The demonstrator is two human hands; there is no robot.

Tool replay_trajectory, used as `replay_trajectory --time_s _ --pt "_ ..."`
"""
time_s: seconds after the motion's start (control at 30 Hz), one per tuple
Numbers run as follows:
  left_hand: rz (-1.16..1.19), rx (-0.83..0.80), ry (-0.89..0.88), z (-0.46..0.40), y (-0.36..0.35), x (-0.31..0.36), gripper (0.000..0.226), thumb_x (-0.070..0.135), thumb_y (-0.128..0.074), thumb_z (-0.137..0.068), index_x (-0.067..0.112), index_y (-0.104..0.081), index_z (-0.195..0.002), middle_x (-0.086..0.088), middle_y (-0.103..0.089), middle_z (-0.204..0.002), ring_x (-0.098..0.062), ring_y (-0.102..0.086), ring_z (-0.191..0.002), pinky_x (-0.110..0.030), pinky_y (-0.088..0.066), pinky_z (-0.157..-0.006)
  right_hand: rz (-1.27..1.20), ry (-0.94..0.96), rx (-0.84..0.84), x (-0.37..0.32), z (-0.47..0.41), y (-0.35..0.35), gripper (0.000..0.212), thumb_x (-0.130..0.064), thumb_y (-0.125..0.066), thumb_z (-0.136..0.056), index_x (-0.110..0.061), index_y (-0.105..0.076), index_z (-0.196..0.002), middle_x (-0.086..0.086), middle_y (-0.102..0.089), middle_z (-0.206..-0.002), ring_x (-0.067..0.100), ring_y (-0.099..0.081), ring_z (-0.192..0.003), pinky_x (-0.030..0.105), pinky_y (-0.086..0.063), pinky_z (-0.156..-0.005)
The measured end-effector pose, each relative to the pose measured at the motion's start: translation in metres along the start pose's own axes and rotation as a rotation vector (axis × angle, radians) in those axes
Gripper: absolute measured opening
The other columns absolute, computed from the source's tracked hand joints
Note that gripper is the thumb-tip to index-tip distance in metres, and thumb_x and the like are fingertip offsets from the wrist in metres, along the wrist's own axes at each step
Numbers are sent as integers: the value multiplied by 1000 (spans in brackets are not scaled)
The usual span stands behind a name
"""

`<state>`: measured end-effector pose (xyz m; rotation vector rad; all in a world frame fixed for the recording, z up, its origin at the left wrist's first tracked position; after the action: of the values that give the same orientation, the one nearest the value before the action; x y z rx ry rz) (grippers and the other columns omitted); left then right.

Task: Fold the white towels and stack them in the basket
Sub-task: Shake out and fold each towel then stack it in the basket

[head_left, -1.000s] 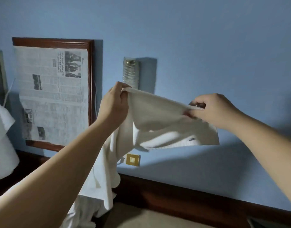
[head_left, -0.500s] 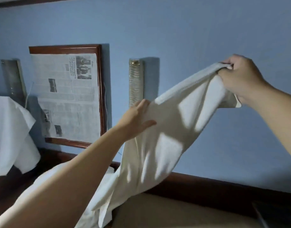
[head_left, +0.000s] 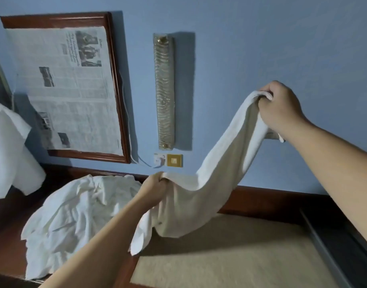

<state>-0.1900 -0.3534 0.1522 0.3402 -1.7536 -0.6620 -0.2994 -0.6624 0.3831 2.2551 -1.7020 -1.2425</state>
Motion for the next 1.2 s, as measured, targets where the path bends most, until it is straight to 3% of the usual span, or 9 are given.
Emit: replay_trajectory --time_s 0.13,0.23,0.37,0.47,0.57,0.7,0.83,0.93,1.2 --pt "31 102 -343 2 59 136 35 29 -44 -91 12 -71 -103 -2 -74 -97 -20 -68 -95 -36 -54 -84 29 -29 -15 7 3 4 20 -13 -45 -95 -19 -63 -102 -8 -65 -106 22 -59 -98 31 -39 -76" --pt "166 248 -526 11 107 219 21 20 -48 -95 14 -65 -85 9 -63 -73 -2 -54 -64 -27 -46 -61 -20 -44 -97 -3 9 5 17 -14 -53 -90 -20 -68 -94 -4 -72 -101 23 -67 -96 35 -53 -78" --pt "189 306 -650 24 134 292 27 15 -46 -99 22 -50 -73 14 -44 -56 0 -35 -46 -18 -31 -46 -612 -236 -540 -35 49 -10 27 -22 -66 -89 -22 -76 -115 -2 -76 -100 23 -71 -90 32 -57 -77" --pt "111 266 -680 26 122 308 34 24 -53 -98 23 -46 -65 14 -46 -50 -3 -40 -52 -19 -31 -48 -633 -277 -776 -53 80 -22 50 -52 -66 -92 -14 -73 -124 9 -78 -112 28 -76 -100 38 -58 -85" --pt "-27 202 -705 25 98 291 20 31 -46 -83 22 -48 -65 7 -54 -59 -25 -56 -67 -30 -39 -56 -443 -148 -740 -61 96 -22 34 -45 -78 -88 -22 -77 -113 1 -80 -103 21 -78 -92 37 -62 -81" --pt "-74 197 -607 19 85 225 19 33 -54 -78 17 -59 -71 7 -57 -60 -17 -52 -61 -30 -34 -54 -303 -186 -688 -38 106 -4 21 -37 -76 -92 -17 -78 -94 6 -77 -80 22 -73 -65 25 -52 -51" --pt "-235 -23 -434 28 66 146 48 61 -89 -68 21 -62 -69 9 -55 -60 -11 -50 -56 -28 -38 -51 -276 -312 -682 2 109 13 39 -43 -84 -77 -17 -78 -106 21 -76 -109 47 -72 -102 48 -52 -80" --pt "-304 -140 -386 38 39 104 45 63 -89 -68 23 -75 -84 4 -72 -75 -16 -67 -69 -36 -53 -62 -196 -279 -742 11 120 15 26 -30 -84 -83 -16 -79 -104 10 -80 -104 34 -75 -104 51 -56 -97" --pt "-32 -159 -110 62 -27 -7 21 26 -63 -102 26 -72 -83 2 -71 -73 -22 -67 -68 -31 -49 -62 -147 -291 -628 41 124 41 10 -16 -74 -89 -16 -79 -98 0 -80 -94 21 -75 -96 37 -57 -87"
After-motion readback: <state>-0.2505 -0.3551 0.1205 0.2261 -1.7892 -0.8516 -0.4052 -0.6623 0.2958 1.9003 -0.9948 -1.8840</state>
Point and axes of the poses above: each hand's wrist, its own z-axis away from the middle knuckle, its own y-axis out of the back of the hand, x = y × z, the point moved 5 cm from there along -z, towards the middle knuckle
